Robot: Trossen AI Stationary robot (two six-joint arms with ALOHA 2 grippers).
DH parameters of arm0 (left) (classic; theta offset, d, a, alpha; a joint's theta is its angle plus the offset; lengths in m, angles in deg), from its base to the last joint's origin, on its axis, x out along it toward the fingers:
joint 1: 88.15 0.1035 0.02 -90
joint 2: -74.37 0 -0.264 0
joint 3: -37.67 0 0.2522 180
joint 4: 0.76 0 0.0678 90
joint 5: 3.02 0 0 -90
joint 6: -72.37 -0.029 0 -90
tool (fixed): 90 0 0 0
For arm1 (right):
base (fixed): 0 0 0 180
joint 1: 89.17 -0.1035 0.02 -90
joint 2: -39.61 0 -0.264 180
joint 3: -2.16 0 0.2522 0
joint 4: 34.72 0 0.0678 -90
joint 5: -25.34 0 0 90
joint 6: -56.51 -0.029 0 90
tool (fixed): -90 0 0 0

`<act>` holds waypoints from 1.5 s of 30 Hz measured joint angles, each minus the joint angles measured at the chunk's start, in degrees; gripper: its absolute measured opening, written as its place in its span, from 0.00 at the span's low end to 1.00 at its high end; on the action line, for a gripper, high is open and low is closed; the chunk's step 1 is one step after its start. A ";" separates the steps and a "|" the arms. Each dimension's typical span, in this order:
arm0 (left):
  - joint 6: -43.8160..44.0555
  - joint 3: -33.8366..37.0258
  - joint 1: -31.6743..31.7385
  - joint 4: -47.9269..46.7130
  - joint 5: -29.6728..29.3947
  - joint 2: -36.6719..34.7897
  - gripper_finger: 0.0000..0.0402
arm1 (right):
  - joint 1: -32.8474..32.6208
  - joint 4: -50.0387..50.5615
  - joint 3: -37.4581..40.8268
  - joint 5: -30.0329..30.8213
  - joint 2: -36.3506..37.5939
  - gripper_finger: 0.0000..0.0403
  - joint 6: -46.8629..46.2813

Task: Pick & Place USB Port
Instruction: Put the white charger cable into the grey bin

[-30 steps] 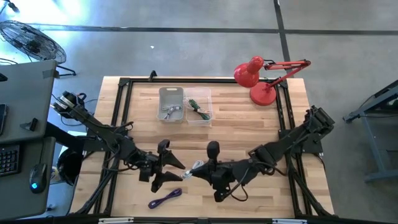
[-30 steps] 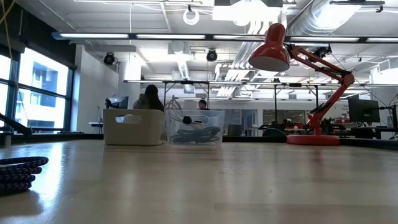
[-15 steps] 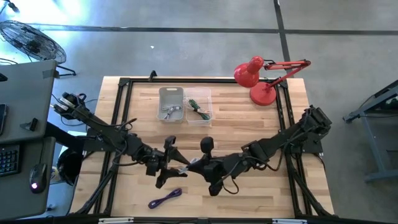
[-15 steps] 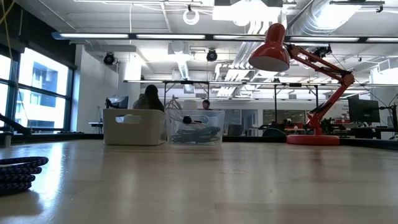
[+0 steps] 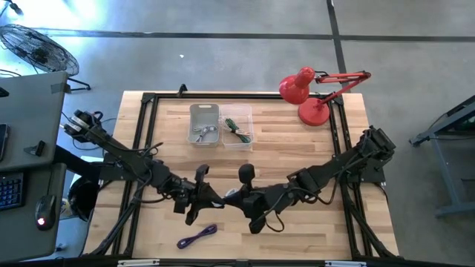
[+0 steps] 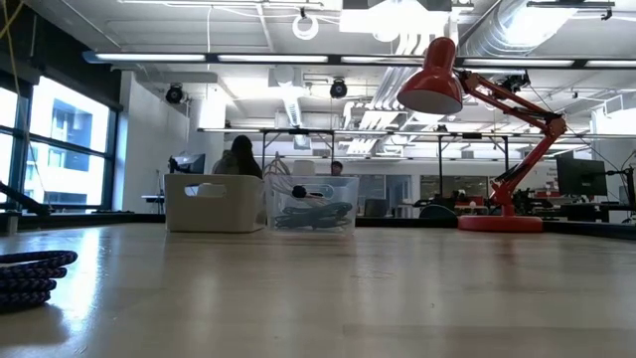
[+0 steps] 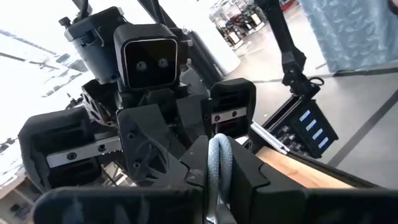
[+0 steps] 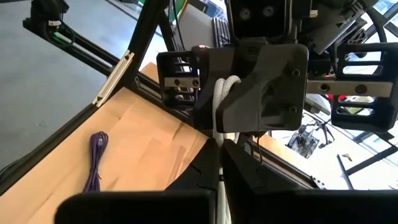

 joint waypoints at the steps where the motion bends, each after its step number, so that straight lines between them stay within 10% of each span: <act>1: 0.00 0.00 -0.02 -0.03 -0.59 0.00 0.06 | 0.00 -0.03 0.00 0.16 0.00 0.00 -0.12; 8: -0.37 0.00 -0.04 -1.99 -4.77 -1.34 0.06 | 0.04 0.17 0.02 2.64 0.00 0.09 -5.23; 23: -7.73 -0.02 2.60 -27.10 -25.52 -16.23 0.06 | -1.91 0.69 0.02 29.53 0.00 0.48 3.42; 45: -4.26 -0.07 54.56 -51.36 12.54 -20.43 0.06 | 2.95 13.42 0.03 31.58 5.37 0.48 3.98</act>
